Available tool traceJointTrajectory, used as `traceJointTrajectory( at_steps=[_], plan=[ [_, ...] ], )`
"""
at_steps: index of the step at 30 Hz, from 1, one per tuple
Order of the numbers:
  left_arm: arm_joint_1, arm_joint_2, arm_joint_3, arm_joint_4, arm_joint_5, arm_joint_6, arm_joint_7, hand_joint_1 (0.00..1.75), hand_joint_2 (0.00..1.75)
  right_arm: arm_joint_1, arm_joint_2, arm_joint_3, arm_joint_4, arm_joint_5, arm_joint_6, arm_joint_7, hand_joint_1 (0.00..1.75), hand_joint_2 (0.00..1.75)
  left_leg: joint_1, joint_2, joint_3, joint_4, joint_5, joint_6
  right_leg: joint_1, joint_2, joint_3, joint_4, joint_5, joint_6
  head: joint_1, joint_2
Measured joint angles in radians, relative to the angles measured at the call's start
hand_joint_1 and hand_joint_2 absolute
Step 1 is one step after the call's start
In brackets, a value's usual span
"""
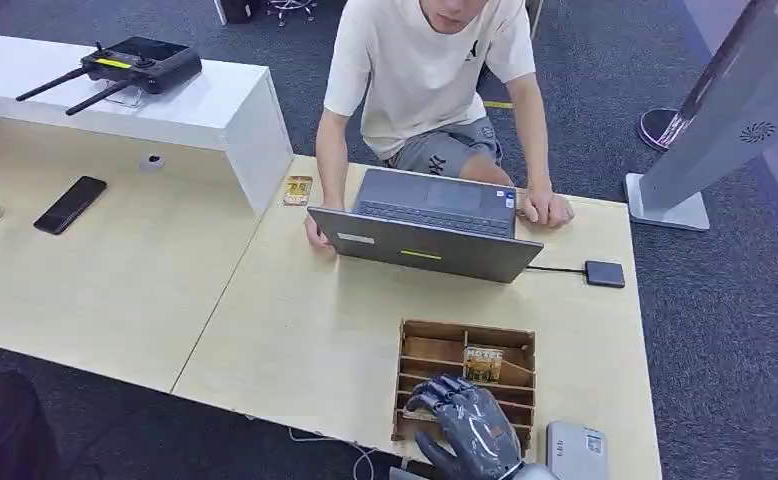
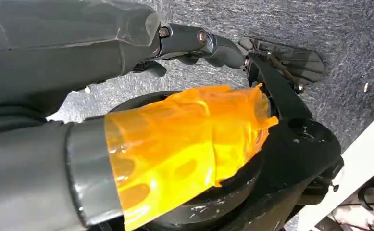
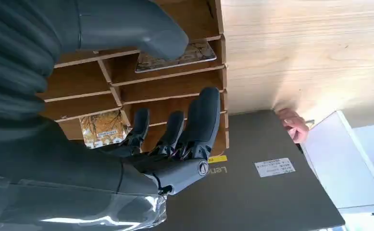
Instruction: Pass the card to the sensor for recognition and then transmit it.
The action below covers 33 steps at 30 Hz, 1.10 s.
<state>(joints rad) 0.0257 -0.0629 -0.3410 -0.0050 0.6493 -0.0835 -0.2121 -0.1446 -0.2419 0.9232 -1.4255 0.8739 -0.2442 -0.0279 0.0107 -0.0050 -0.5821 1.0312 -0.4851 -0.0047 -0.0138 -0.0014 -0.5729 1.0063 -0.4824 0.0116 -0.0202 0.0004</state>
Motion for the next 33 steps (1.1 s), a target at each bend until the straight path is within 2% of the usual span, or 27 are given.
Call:
traceJointTrajectory(
  at_steps=[4,16,18,20,21,23,24,26,33],
  plan=[
    [-0.003,0.0,0.0,0.0,0.0,0.0,0.001,0.0,0.0,-0.029,0.0,-0.002,0.041,-0.016,-0.011,-0.018,0.86,1.75,0.0,0.0,0.0,0.0,0.0,0.0,0.0,0.0,0.0,0.0,0.0,0.0,0.0,0.0],
    [-0.009,0.0,0.0,0.0,-0.004,0.003,0.003,0.0,0.0,-0.048,0.001,-0.004,0.098,-0.002,-0.024,-0.014,0.87,1.75,0.0,0.0,0.0,0.0,0.0,0.0,0.0,0.0,0.0,0.0,0.0,0.0,0.0,0.0],
    [-0.01,0.0,0.0,0.0,-0.006,0.005,0.003,0.0,0.0,-0.049,0.003,-0.006,0.106,0.003,-0.029,-0.014,0.94,1.75,0.0,0.0,0.0,0.0,0.0,0.0,0.0,0.0,0.0,0.0,0.0,0.0,0.0,0.0],
    [-0.01,0.0,0.001,0.0,-0.006,0.007,0.003,0.0,0.0,-0.052,0.005,-0.008,0.113,0.005,-0.031,-0.014,1.22,1.75,0.0,0.0,0.0,0.0,0.0,0.0,0.0,0.0,0.0,0.0,0.0,0.0,0.0,0.0],
    [-0.01,0.0,0.001,0.0,-0.006,0.008,0.003,0.0,0.0,-0.052,0.008,-0.01,0.116,0.005,-0.031,-0.014,1.26,1.75,0.0,0.0,0.0,0.0,0.0,0.0,0.0,0.0,0.0,0.0,0.0,0.0,0.0,0.0],
    [-0.01,0.0,0.001,0.0,-0.006,0.009,0.003,0.0,0.0,-0.054,0.01,-0.013,0.121,0.005,-0.031,-0.014,1.47,1.75,0.0,0.0,0.0,0.0,0.0,0.0,0.0,0.0,0.0,0.0,0.0,0.0,0.0,0.0],
    [-0.01,0.0,0.001,0.0,-0.006,0.01,0.003,0.0,0.0,-0.055,0.01,-0.016,0.123,0.005,-0.031,-0.013,1.5,1.75,0.0,0.0,0.0,0.0,0.0,0.0,0.0,0.0,0.0,0.0,0.0,0.0,0.0,0.0],
    [-0.01,0.0,0.001,0.0,-0.006,0.011,0.003,0.0,0.0,-0.054,0.011,-0.019,0.127,0.006,-0.031,-0.013,1.73,1.75,0.0,0.0,0.0,0.0,0.0,0.0,0.0,0.0,0.0,0.0,0.0,0.0,0.0,0.0],
    [-0.01,0.0,0.001,0.0,-0.006,0.012,0.004,0.0,0.0,-0.054,0.017,-0.024,0.138,0.007,-0.032,-0.006,1.75,1.75,0.0,0.0,0.0,0.0,0.0,0.0,0.0,0.0,0.0,0.0,0.0,0.0,0.0,0.0]
  ],
)
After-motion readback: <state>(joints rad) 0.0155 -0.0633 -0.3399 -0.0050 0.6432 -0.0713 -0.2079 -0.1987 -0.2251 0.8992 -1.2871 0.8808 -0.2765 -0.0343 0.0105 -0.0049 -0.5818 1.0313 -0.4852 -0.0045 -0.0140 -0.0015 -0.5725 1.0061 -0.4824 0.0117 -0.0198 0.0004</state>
